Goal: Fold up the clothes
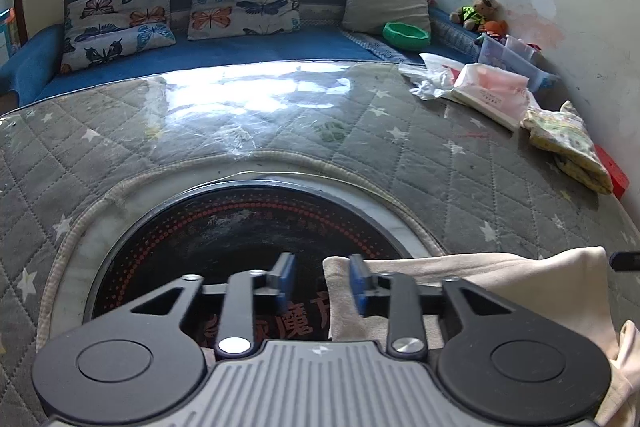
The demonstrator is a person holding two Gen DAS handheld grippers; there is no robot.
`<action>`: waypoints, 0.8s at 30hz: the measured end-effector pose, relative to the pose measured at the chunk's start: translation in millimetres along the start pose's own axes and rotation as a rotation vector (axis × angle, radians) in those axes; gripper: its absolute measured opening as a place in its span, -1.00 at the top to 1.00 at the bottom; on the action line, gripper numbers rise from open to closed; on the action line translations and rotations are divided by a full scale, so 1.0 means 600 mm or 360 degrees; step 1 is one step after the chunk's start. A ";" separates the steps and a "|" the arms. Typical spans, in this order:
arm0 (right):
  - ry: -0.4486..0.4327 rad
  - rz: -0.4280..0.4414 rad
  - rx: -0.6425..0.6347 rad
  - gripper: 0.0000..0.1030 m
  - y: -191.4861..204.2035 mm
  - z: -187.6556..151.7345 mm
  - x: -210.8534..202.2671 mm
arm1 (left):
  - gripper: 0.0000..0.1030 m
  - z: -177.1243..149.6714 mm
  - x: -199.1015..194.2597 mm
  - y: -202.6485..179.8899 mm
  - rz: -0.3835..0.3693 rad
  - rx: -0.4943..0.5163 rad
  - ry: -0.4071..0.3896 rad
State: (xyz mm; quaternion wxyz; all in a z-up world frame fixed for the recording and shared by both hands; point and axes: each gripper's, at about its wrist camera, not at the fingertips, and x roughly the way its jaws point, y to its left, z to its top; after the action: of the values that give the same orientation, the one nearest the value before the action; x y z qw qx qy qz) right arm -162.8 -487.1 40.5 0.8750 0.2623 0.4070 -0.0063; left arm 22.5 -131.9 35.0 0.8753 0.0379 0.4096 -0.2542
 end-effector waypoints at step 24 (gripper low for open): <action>0.0022 -0.0048 0.0073 0.55 0.010 0.033 0.055 | 0.21 0.004 0.028 -0.019 0.0045 0.0053 0.0030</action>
State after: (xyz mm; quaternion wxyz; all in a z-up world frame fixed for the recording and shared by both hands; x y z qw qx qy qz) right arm -125.1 -484.4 30.0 0.8657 0.2760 0.4166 -0.0271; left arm 27.8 -149.5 26.1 0.8742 0.0607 0.4130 -0.2483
